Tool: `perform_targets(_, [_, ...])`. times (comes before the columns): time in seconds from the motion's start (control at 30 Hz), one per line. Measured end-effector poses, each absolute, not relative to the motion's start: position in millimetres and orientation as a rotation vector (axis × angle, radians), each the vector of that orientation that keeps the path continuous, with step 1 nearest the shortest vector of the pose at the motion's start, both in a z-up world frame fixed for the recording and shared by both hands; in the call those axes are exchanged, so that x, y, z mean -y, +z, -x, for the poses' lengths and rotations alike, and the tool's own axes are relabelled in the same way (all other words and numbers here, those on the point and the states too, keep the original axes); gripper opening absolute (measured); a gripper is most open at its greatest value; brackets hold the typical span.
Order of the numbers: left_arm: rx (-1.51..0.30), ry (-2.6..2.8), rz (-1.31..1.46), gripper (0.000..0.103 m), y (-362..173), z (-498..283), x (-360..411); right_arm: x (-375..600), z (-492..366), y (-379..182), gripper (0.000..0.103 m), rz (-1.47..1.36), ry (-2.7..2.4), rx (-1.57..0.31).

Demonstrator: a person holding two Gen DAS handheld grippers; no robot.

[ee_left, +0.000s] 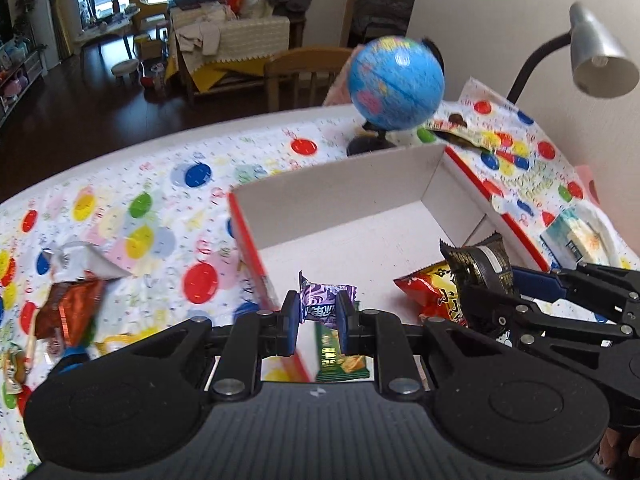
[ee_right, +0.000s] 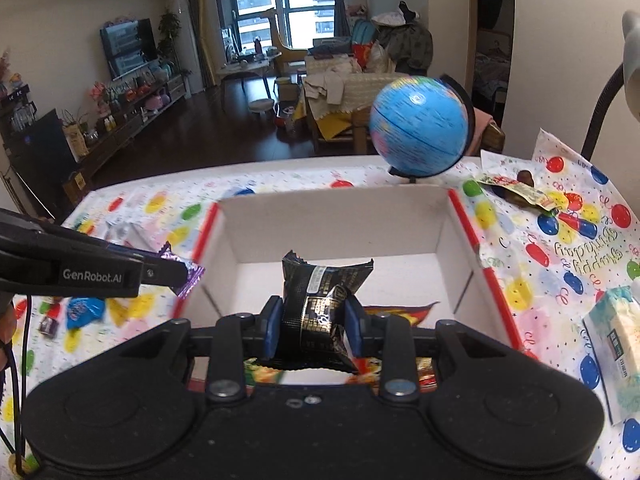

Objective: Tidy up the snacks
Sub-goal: 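Carry the purple candy and black packet into the red box and release, then withdraw both tools from the box back toward the remaining snacks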

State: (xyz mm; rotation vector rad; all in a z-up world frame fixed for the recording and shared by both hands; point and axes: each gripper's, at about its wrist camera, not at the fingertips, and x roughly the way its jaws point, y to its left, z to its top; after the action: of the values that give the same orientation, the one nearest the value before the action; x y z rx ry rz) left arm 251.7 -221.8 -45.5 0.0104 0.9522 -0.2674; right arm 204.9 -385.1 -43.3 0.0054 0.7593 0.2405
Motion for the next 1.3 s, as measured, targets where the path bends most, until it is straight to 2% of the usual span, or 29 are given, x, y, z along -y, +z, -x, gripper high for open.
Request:
perform_targets(0.53, [-1.119, -0.231, -0.118, 0.019, -110.3, -284.3, 270.7, 400.0, -232.2, -89.2, 0.031, -0.035, 0.303, -0.895])
perform_targets(0.8, [-1.135, -0.24, -0.114, 0.021, -111.5, -285.3, 274.0, 400.3, -228.7, -92.3, 0.034, -0.044, 0.32, -0.916])
perform_targets(1.0, [-1.127, -0.233, -0.095, 0.031, -104.5, -281.3, 269.4, 404.9, -223.8, -85.9, 0.04, -0.05, 0.326, -0.908])
perform_targets(1.13, [-1.111, -0.221, -0.082, 0.049, -96.1, -275.5, 264.3, 407.8, -218.5, -78.5, 0.044, -0.053, 0.324, -0.891])
perform_targets(1.17, [-1.103, -0.222, -0.076, 0.05, -93.3, -273.3, 262.8, 407.7, -216.5, -76.0, 0.045, -0.051, 0.323, -0.885])
perform_targets(1.27, [-1.085, -0.225, -0.054, 0.052, -84.1, -266.7, 257.9, 408.7, -209.3, -69.4, 0.054, -0.048, 0.326, -0.867])
perform_targets(1.3, [-1.078, -0.227, -0.049, 0.056, -81.0, -264.3, 256.7, 408.6, -206.9, -66.8, 0.059, -0.047, 0.327, -0.86])
